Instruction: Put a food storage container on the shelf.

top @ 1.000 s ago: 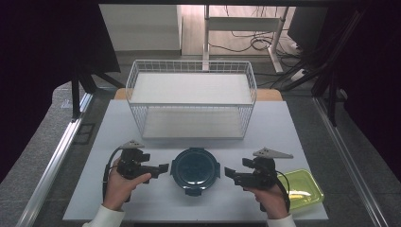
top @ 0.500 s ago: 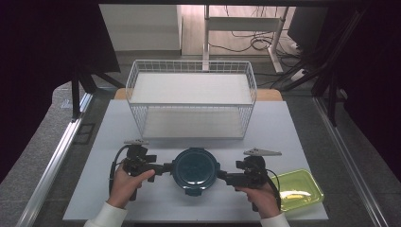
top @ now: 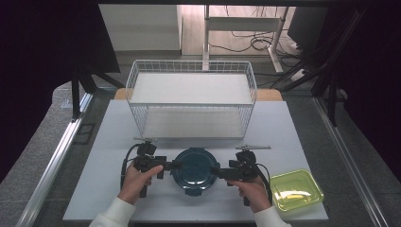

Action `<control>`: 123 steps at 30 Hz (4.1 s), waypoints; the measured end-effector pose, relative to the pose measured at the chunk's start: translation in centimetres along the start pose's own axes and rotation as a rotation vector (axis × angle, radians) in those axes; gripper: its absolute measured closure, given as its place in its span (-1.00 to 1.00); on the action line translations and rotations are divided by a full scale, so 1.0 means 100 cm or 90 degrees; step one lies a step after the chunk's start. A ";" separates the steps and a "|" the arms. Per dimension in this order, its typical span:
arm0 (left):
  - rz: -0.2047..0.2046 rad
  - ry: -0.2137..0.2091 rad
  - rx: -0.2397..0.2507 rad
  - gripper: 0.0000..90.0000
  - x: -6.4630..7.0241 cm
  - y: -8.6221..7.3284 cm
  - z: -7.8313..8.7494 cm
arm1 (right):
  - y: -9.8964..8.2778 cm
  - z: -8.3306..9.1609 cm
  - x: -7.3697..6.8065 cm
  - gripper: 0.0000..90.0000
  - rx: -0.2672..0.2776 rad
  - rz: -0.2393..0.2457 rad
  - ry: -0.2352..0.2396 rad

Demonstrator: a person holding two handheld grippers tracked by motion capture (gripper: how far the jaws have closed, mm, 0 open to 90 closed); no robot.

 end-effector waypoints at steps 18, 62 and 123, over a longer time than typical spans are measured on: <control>0.052 -0.048 -0.043 -0.87 -0.001 -0.022 -0.022 | -0.017 -0.026 -0.004 -0.84 -0.038 -0.055 0.037; 0.053 -0.017 0.032 -0.24 0.017 -0.038 -0.001 | -0.030 -0.008 -0.015 -0.39 0.010 -0.094 0.050; 0.015 -0.026 0.041 -0.14 0.034 0.005 0.008 | 0.014 0.005 -0.026 -0.37 0.045 -0.076 0.019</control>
Point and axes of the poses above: each handheld gripper's, and its own axes: z roughly backward along the jaws, y roughly out of its top, x roughly to its right, the point moved 5 cm from there along -z, roughly forward along the jaws, and after that the axes turned 11 degrees about x, right-handed, at the moved point
